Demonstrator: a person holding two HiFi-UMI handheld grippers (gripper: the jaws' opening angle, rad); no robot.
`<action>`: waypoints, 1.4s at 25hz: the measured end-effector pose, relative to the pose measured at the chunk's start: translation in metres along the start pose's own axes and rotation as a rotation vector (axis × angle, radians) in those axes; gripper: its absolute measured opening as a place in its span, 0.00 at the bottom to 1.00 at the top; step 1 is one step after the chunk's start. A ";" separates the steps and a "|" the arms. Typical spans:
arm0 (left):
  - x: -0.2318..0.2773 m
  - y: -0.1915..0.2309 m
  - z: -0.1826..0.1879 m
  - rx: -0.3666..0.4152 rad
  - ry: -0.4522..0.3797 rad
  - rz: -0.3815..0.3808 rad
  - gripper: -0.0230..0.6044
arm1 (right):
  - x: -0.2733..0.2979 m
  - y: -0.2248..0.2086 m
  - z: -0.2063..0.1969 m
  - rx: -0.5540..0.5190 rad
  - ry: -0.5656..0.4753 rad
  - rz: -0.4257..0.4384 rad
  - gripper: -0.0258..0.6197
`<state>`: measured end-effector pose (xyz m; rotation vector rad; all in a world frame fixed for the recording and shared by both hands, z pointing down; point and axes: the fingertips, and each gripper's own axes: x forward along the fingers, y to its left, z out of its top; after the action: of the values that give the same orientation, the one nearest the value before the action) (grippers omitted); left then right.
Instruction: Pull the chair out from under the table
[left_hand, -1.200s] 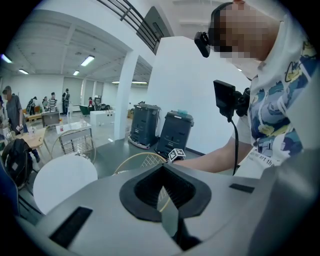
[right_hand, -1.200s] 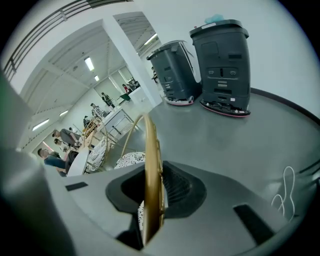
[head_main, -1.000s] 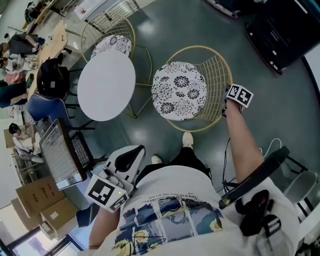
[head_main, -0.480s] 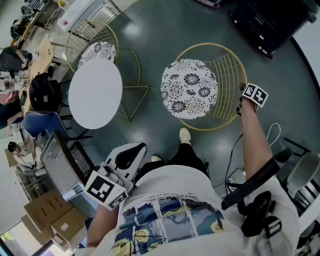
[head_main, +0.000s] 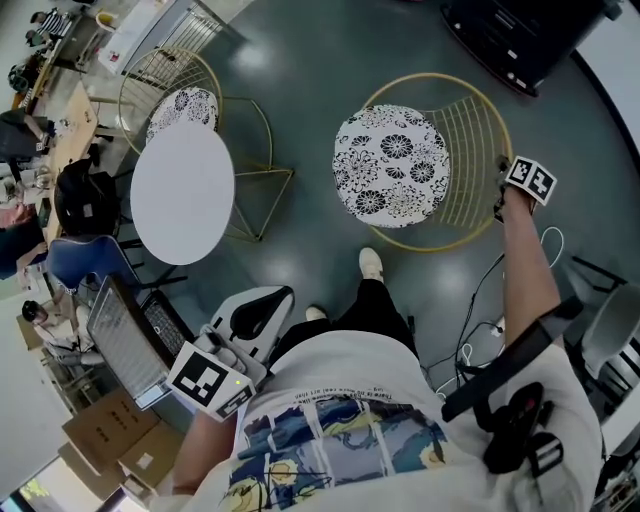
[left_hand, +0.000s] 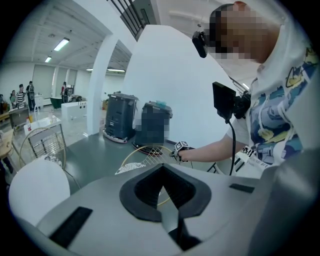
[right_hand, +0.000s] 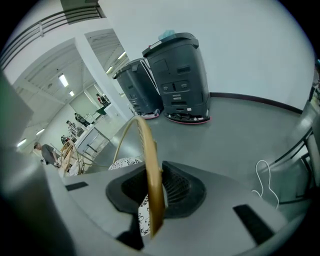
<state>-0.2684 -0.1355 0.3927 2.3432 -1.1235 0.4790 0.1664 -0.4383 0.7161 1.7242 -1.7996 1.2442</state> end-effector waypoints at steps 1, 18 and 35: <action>0.000 0.001 -0.002 -0.003 0.003 -0.003 0.05 | 0.001 0.001 0.000 -0.009 0.006 0.009 0.13; -0.063 -0.028 -0.005 0.054 -0.054 -0.111 0.05 | -0.145 0.023 -0.016 -0.301 -0.148 -0.032 0.22; -0.246 -0.149 -0.145 0.110 -0.141 -0.260 0.05 | -0.495 0.332 -0.369 -0.778 -0.144 0.502 0.06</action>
<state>-0.3111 0.1801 0.3452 2.6066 -0.8520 0.2920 -0.1608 0.1110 0.4288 0.9696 -2.4460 0.4237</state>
